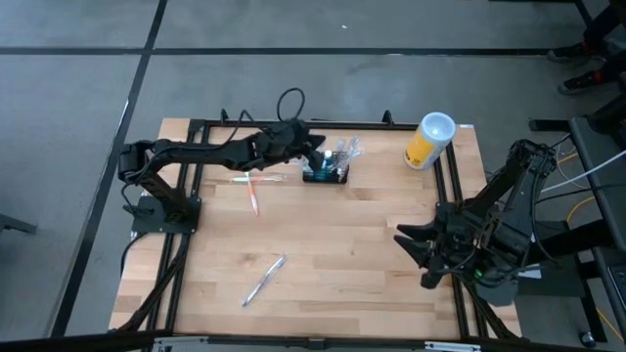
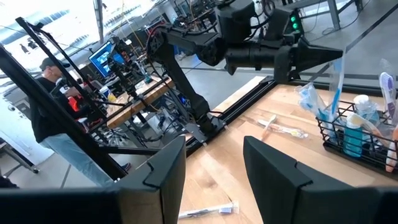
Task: Pick & Place toothbrushing station
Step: Put the blue toothbrush into the black mesh organizer, then put the orange toothbrush into the black mesh organizer
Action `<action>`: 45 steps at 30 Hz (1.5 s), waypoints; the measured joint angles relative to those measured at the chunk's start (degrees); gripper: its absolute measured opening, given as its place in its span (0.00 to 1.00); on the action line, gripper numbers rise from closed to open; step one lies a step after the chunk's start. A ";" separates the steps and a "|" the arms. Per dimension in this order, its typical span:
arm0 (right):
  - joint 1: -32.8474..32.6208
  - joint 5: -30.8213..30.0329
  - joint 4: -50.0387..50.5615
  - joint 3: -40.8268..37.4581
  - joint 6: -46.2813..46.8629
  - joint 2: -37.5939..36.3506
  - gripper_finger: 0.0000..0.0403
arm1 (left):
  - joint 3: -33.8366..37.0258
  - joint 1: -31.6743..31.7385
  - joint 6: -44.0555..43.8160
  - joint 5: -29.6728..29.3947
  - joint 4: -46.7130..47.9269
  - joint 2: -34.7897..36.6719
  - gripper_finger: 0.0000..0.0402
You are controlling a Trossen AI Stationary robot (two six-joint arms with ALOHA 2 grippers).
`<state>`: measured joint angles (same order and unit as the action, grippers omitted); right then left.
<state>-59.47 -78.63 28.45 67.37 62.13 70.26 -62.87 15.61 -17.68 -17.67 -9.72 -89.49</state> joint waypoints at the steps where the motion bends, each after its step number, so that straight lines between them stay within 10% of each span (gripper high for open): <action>1: -0.02 0.00 0.00 0.00 0.00 0.00 0.41 | 0.00 -0.27 -0.03 -0.46 0.84 0.00 0.00; 22: -0.02 0.04 -0.02 0.00 -0.85 0.00 0.41 | 0.00 -2.07 -3.14 -3.42 12.69 0.00 0.02; 40: -1.51 -0.46 -0.04 0.00 -0.82 0.00 0.41 | 0.02 -2.01 -2.67 -9.39 11.69 3.99 0.49; 45: -1.99 -0.48 -0.07 0.00 -0.38 0.00 0.41 | -0.14 1.80 -1.80 -12.62 31.20 12.18 0.49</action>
<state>-61.45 -79.11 28.38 67.37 61.75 70.26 -63.01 17.41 -19.48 -30.29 21.48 -77.32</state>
